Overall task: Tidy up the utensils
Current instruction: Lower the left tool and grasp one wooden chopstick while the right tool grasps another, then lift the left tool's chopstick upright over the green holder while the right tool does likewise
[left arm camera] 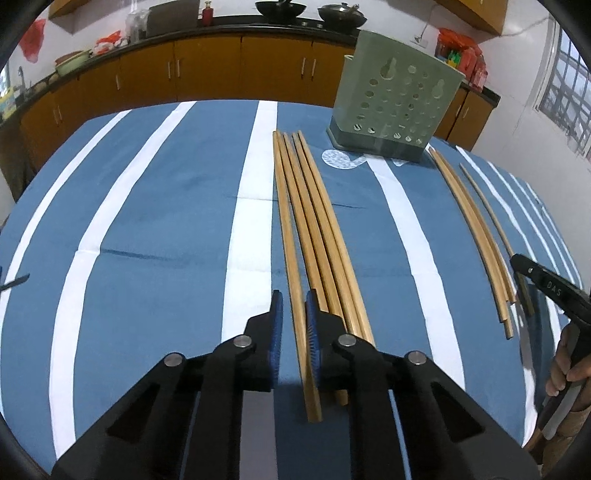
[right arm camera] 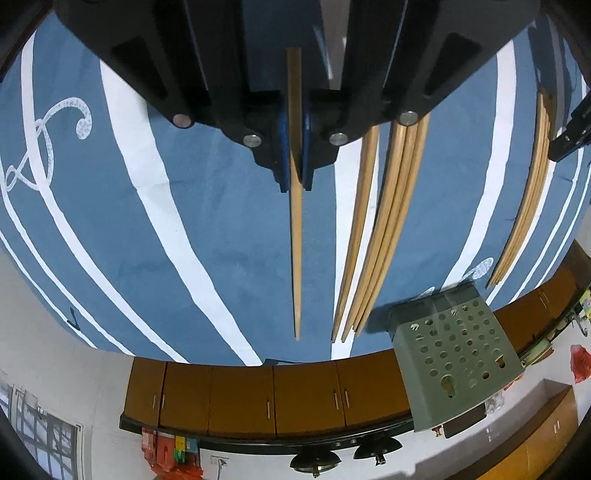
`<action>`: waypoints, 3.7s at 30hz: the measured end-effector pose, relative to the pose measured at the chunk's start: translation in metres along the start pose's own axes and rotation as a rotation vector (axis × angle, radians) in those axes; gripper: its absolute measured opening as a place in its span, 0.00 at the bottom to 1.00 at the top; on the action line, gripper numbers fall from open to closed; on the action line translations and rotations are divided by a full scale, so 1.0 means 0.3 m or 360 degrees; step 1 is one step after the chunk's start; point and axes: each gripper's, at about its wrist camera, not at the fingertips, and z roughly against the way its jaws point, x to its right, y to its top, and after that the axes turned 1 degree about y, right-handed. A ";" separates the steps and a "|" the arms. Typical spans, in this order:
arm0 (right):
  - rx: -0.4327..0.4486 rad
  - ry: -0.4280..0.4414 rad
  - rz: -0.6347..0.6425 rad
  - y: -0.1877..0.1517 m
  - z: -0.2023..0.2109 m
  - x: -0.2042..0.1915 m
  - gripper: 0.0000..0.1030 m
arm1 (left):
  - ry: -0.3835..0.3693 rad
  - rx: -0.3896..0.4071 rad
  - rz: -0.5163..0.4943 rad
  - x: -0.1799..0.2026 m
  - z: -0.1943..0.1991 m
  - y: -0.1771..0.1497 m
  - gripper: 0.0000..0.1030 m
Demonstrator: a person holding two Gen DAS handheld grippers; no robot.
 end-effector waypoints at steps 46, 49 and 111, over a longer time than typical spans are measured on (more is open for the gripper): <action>0.0020 0.0027 -0.0014 -0.017 0.011 0.005 0.08 | 0.0133 0.0000 -0.0128 -0.044 -0.016 0.036 0.07; 0.0021 0.0040 -0.0022 -0.018 0.010 0.008 0.08 | 0.0135 0.0006 -0.0113 -0.046 -0.014 0.033 0.08; 0.0719 0.0617 0.0106 0.748 0.613 -0.144 0.07 | -0.0138 0.0968 -0.0133 0.078 0.609 0.747 0.07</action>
